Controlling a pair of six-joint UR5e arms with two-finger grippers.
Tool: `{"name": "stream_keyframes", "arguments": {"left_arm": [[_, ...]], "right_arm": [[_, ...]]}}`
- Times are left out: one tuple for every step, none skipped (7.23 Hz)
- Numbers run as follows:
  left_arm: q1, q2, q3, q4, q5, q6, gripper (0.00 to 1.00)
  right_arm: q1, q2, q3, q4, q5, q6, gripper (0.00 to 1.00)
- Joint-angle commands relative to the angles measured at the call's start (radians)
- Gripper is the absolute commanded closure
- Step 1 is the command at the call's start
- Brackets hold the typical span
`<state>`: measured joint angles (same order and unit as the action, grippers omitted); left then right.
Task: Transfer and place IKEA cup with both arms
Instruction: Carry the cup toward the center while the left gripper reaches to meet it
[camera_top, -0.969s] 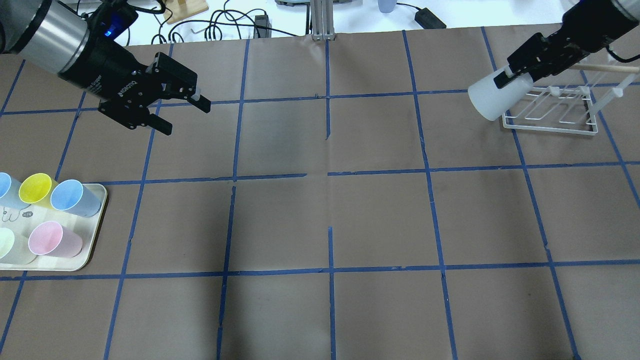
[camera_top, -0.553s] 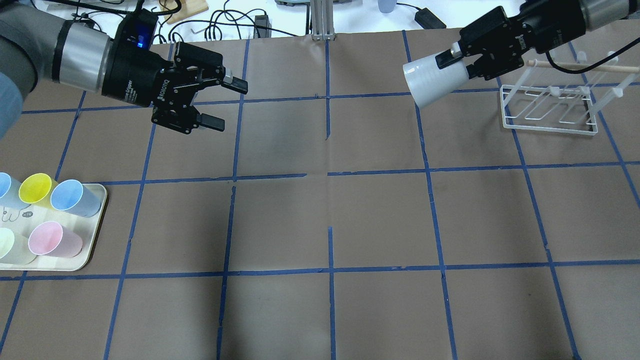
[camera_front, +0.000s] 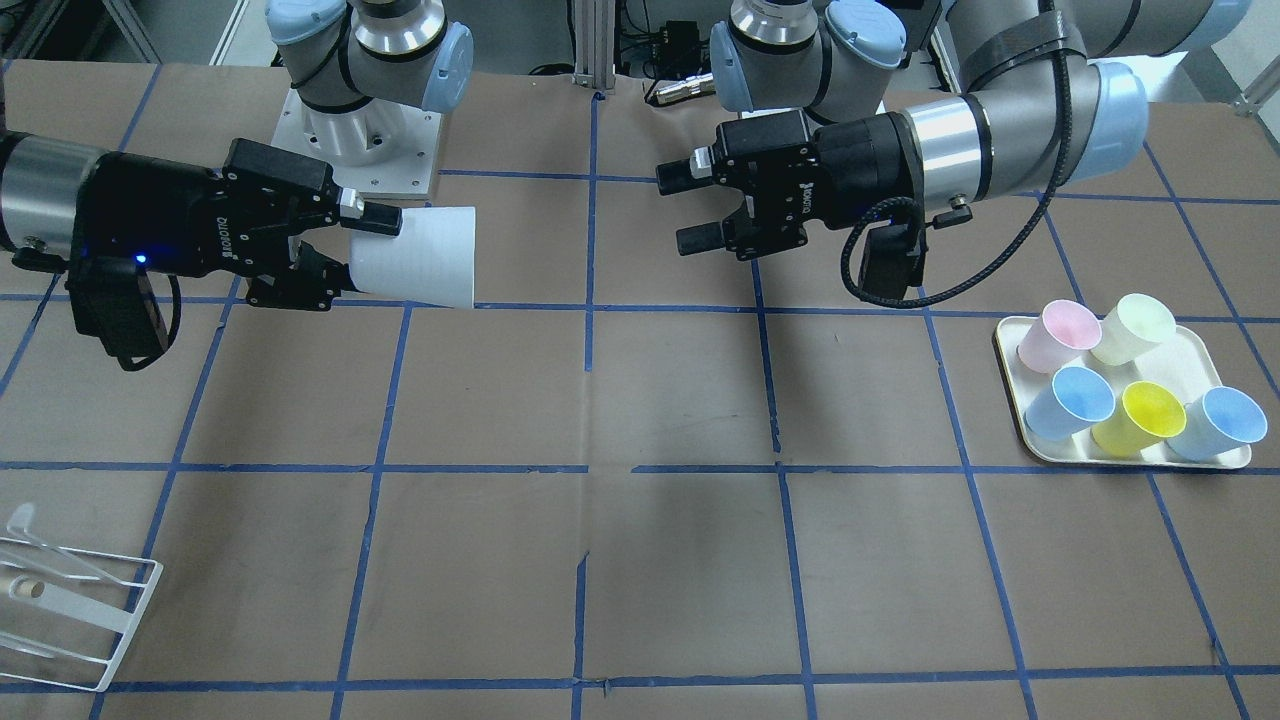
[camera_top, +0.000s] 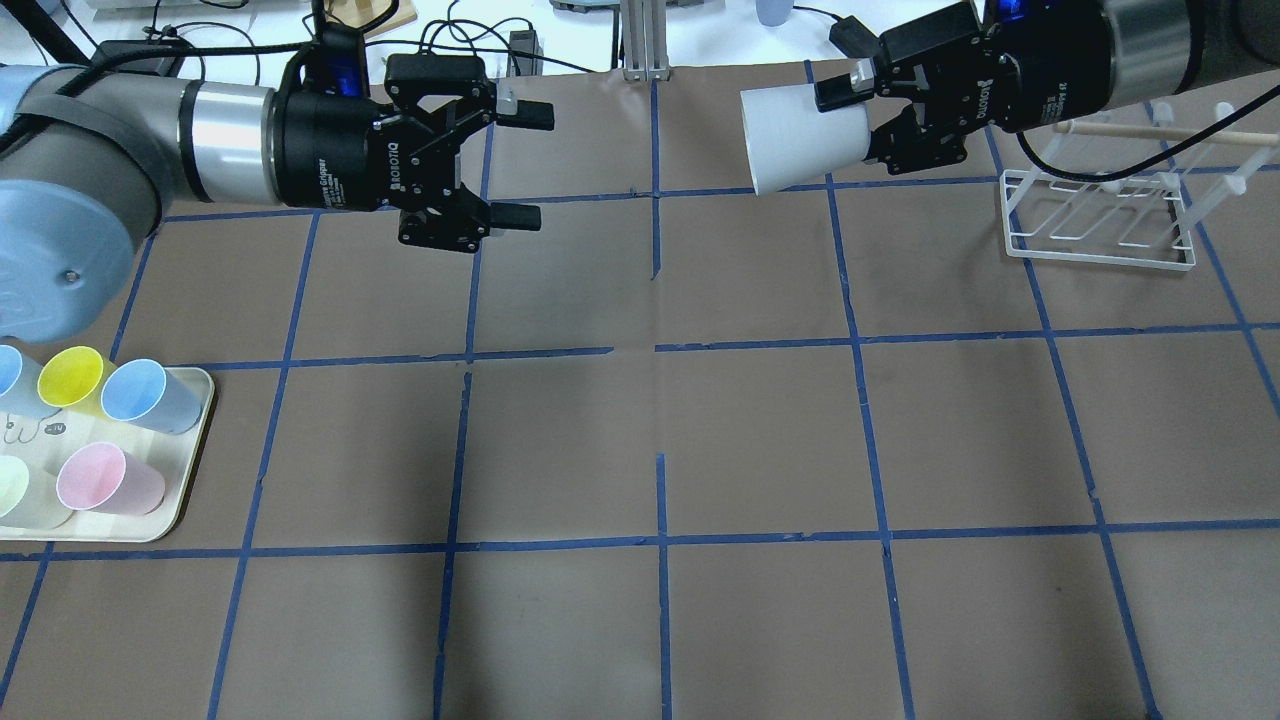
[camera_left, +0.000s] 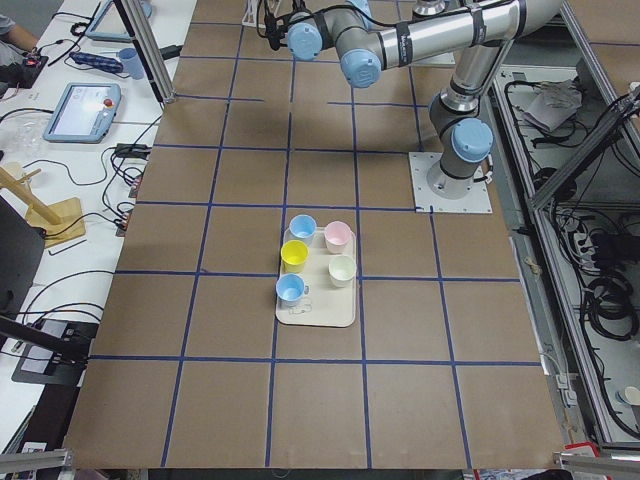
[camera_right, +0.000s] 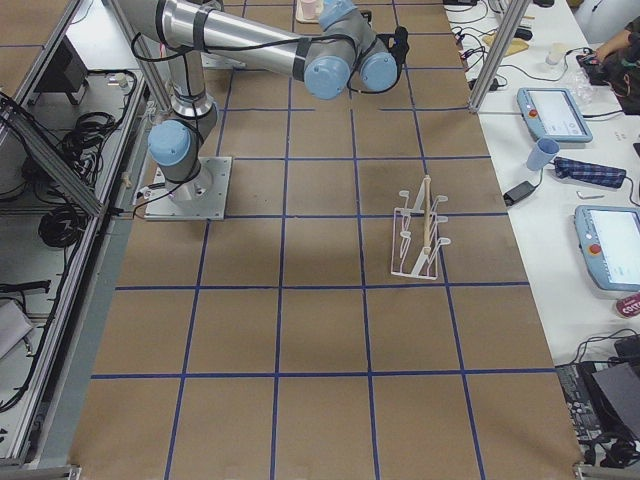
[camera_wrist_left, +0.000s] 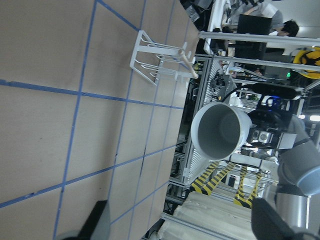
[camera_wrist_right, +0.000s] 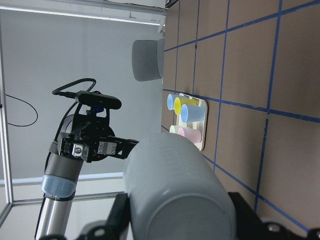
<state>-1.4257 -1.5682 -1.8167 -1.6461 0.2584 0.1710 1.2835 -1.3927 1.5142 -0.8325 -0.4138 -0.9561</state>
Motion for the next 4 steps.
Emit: {"name": "stream_keyframes", "arguments": {"left_arm": [[-0.053,-0.03,-0.018,0.07,-0.14,-0.001,0.0],[-0.068,-0.048,-0.019,0.074,-0.192,-0.001,0.0],[-0.079,-0.074,-0.019,0.107,-0.232,0.001,0.0],[-0.096,-0.102,-0.019,0.158,-0.232,0.001,0.0]], "right_arm": [[0.026,0.008,0.044,0.033,0.062,-0.027,0.96],[0.051,0.008,0.079,0.033,0.094,-0.035,0.96],[0.068,0.008,0.09,0.035,0.105,-0.035,0.96],[0.083,0.006,0.09,0.035,0.106,-0.035,0.96]]}}
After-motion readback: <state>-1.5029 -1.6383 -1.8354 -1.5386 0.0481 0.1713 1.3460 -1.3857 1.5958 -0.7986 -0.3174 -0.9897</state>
